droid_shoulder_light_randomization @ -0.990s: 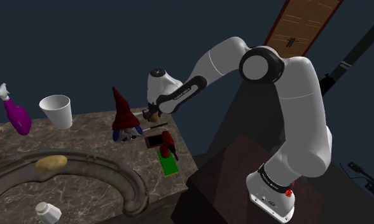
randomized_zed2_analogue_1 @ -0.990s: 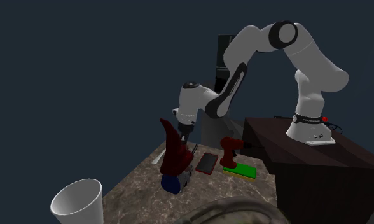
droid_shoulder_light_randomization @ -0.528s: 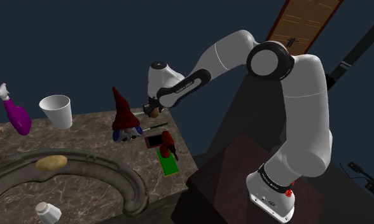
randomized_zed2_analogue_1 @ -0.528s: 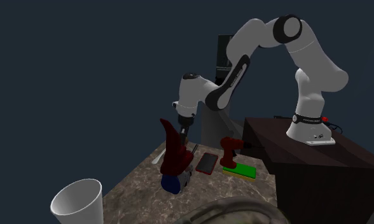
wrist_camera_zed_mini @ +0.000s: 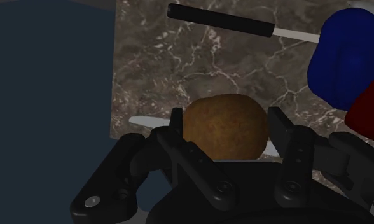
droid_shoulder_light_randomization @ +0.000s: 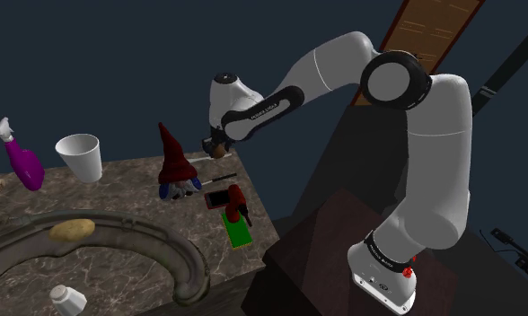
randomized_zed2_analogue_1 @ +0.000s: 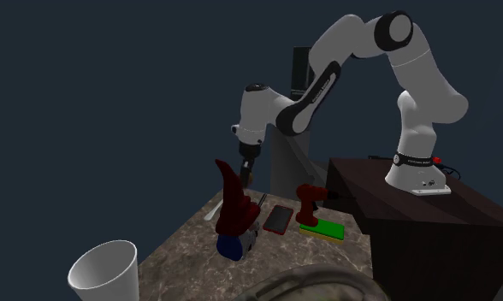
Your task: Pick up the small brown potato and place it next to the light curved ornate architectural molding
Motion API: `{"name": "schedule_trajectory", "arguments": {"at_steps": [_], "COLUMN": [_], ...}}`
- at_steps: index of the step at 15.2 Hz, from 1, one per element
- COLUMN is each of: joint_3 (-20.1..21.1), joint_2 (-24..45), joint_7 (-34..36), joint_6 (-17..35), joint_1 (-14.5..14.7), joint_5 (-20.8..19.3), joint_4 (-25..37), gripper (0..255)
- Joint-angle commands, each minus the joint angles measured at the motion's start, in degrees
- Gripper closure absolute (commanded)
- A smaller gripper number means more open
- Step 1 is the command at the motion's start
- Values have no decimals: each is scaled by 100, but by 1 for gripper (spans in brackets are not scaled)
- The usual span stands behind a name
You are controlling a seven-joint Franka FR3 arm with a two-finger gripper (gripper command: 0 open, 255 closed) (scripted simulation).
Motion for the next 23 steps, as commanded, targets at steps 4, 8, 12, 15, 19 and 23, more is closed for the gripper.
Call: {"name": "schedule_trajectory", "arguments": {"at_steps": [4, 8, 12, 15, 19, 23], "joint_3": [83, 143, 198, 235, 280, 338], "joint_2": [-254, -450, -634, -763, -924, -1074], "joint_7": [-100, -186, -271, -334, -416, -348], "joint_6": [-252, -461, -678, -846, -1076, -1245], "joint_1": [-47, -86, -119, -141, -166, -100], "joint_5": [115, 210, 303, 371, 458, 504], "joint_4": [3, 25, 68, 114, 194, 200], "gripper": [255, 255, 255, 255, 255, 255]}}
